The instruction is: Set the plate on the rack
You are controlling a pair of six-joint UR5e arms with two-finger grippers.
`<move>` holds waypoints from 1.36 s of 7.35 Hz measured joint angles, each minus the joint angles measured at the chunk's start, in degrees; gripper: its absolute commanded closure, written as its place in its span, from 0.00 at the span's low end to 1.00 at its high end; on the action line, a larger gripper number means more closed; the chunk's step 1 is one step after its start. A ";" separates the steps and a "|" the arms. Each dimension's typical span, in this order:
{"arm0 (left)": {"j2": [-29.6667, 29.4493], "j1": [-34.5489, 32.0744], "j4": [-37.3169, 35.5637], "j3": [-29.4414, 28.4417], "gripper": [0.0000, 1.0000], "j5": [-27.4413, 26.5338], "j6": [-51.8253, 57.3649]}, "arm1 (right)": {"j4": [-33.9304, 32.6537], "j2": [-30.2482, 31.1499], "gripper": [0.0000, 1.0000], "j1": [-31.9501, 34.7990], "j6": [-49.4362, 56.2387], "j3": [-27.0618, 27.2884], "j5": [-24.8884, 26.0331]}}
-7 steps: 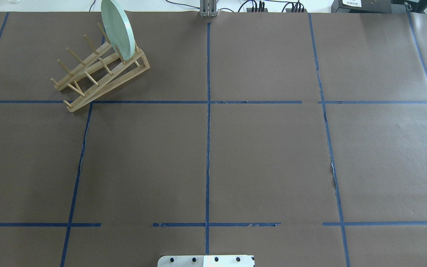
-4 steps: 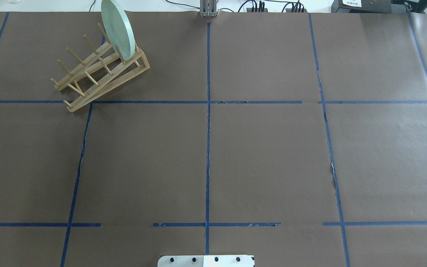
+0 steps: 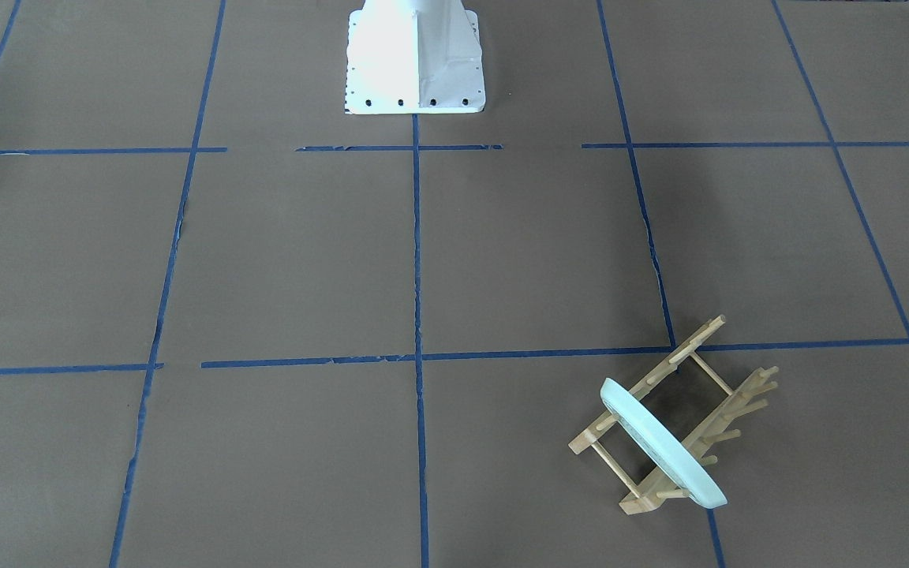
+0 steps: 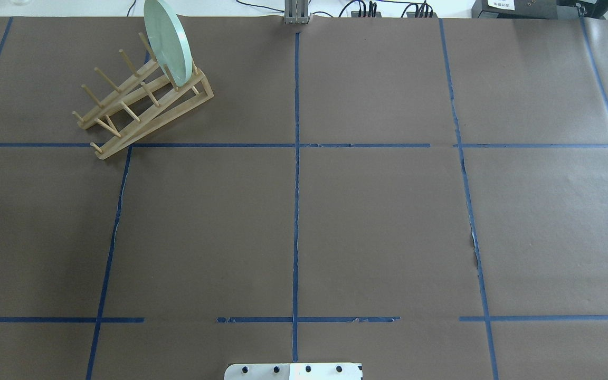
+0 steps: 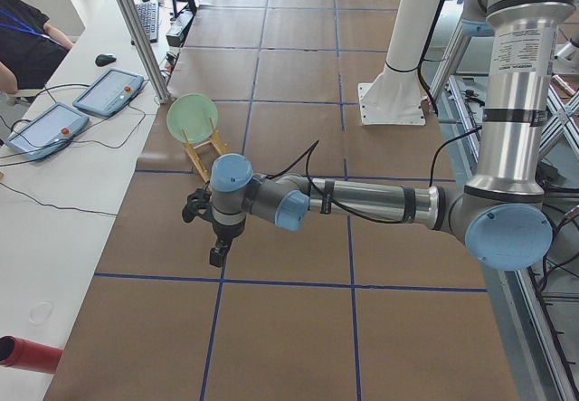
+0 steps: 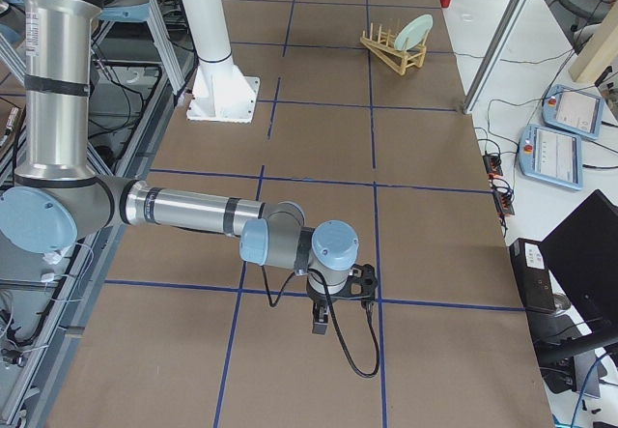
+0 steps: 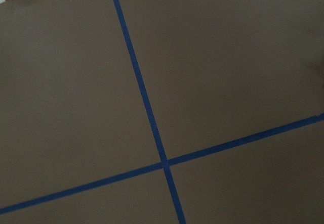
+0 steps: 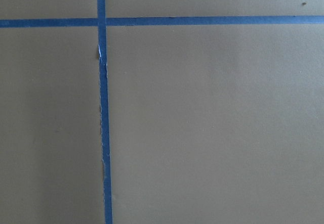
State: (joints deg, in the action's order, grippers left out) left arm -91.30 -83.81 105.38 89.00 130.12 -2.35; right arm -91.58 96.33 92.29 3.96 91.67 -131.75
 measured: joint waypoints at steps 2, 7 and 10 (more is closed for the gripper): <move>0.20 -2.79 -2.58 -3.45 0.00 4.25 0.06 | 0.00 0.00 0.00 0.00 0.06 0.00 0.00; 1.22 -6.77 -12.74 2.06 0.00 5.03 0.33 | 0.00 0.00 0.00 0.01 0.00 0.00 0.00; 2.89 -6.87 -13.32 3.59 0.00 4.87 1.11 | 0.00 0.00 0.00 0.02 0.00 0.00 0.00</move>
State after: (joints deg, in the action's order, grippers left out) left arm -88.41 -90.68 92.05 92.59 134.99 -1.24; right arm -91.58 96.33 92.30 3.96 91.67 -131.75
